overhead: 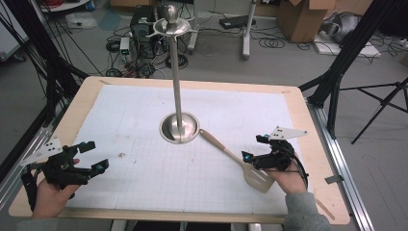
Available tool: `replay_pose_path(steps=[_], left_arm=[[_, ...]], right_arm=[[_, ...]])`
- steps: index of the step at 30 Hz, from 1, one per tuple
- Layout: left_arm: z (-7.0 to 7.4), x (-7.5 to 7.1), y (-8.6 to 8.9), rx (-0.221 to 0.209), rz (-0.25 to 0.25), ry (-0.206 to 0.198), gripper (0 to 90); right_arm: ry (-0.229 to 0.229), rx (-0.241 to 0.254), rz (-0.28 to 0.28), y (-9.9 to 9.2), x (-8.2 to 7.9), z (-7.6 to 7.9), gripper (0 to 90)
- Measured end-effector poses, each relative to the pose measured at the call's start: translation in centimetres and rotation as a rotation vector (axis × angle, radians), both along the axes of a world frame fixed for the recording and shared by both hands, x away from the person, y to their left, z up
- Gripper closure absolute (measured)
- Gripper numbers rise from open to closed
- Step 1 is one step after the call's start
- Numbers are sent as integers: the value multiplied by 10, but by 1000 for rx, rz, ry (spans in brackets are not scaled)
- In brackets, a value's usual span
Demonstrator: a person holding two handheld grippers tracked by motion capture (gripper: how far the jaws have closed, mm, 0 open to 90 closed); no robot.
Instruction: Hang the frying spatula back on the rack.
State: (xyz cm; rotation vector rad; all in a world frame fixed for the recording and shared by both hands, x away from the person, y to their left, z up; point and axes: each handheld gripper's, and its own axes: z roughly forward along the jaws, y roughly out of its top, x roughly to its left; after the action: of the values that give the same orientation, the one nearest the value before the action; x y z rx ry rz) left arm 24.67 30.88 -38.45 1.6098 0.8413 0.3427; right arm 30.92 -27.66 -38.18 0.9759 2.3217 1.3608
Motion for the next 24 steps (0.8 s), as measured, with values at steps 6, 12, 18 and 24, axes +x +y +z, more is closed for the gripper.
replay_pose_path(steps=[6,12,18,24], left_arm=[[-1,1,0,3,2,3,18],[-1,-1,1,10,4,6,18],[-1,-5,7,6,21,7,18],[-1,-7,10,5,32,9,18]], right_arm=[[15,-24,17,5,2,-4,112],[36,-77,33,13,4,-9,112],[51,-87,38,19,9,-12,112],[57,-110,47,25,12,-14,112]])
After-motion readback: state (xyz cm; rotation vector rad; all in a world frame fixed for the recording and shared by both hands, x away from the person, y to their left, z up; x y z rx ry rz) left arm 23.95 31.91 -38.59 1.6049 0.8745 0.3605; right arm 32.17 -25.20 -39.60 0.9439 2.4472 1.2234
